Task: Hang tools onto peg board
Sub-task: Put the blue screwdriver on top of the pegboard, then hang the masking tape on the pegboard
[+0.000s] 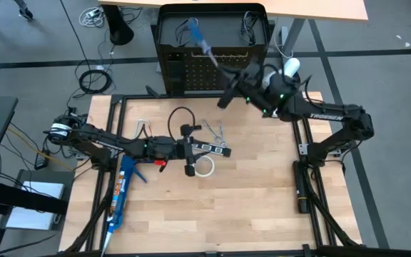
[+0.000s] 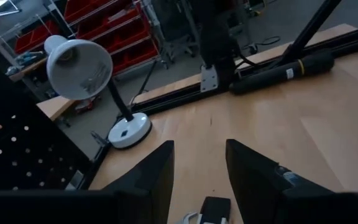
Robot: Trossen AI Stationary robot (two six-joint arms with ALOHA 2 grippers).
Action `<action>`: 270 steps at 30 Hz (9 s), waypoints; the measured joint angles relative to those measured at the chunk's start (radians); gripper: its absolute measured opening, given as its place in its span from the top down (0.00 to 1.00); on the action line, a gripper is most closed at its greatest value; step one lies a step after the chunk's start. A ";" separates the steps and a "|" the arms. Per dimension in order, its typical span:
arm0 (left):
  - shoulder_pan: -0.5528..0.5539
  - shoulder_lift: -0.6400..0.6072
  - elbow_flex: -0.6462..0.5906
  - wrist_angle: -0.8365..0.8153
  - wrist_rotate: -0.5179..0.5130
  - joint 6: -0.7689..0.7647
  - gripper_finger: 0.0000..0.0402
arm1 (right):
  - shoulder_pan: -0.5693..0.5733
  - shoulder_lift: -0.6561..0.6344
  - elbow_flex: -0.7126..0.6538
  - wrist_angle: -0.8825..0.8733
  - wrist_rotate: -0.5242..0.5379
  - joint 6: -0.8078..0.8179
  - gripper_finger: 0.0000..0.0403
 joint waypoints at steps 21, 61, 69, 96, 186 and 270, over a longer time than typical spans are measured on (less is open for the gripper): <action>0.000 0.000 0.000 0.000 -0.001 0.000 0.62 | -0.180 0.187 0.245 0.109 -0.040 -0.063 0.95; 0.000 -0.001 0.000 -0.019 -0.005 0.003 0.62 | -0.300 0.490 0.830 -0.890 0.297 0.028 0.95; 0.000 -0.001 0.000 -0.020 -0.005 0.003 0.62 | -0.311 0.490 0.830 -0.926 0.292 0.056 0.93; 0.000 -0.001 0.000 -0.027 -0.006 0.018 0.62 | -0.265 0.485 0.830 -0.846 0.299 0.036 0.88; -0.023 0.472 0.452 -1.016 0.154 0.021 0.63 | 0.209 -0.166 -0.864 -0.172 0.052 0.124 0.69; 0.064 0.138 0.299 -0.414 -0.060 0.281 0.94 | 0.299 -0.492 -0.861 -0.403 0.195 0.129 0.70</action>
